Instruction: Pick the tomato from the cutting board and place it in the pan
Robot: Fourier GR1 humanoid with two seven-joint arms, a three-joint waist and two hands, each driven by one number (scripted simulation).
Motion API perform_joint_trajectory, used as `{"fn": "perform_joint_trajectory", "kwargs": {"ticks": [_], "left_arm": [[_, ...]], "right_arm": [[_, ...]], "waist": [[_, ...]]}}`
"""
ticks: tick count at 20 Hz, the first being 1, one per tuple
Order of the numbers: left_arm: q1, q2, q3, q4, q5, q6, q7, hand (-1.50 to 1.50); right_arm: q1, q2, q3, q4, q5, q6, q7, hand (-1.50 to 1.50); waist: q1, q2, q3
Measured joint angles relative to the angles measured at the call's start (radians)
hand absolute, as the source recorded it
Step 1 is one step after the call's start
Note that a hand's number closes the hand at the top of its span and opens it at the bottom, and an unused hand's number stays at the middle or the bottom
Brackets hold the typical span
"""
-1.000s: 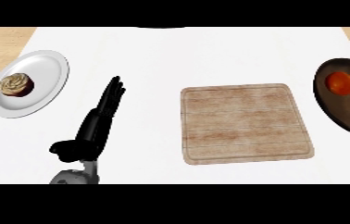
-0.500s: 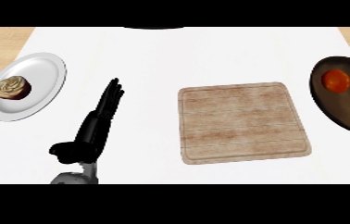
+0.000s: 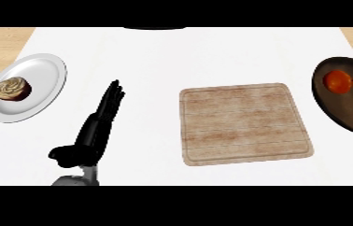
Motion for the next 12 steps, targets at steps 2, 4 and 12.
{"fn": "perform_joint_trajectory", "kwargs": {"ticks": [2, 4, 12], "left_arm": [[-0.006, 0.001, 0.006, 0.006, 0.003, -0.001, 0.0, 0.0], [-0.002, 0.005, 0.009, 0.002, 0.005, -0.004, -0.003, 0.0], [0.009, 0.008, 0.01, -0.011, 0.01, -0.011, 0.004, 0.0]], "right_arm": [[0.013, -0.006, 0.007, -0.007, -0.005, -0.003, -0.005, -1.5], [0.026, -0.016, 0.014, -0.014, -0.008, -0.007, -0.009, -1.5], [0.072, -0.021, 0.048, -0.041, -0.019, -0.043, -0.048, -1.5]], "waist": [[-0.001, 0.001, 0.0], [0.001, 0.0, -0.001], [0.004, -0.001, 0.0]]}}
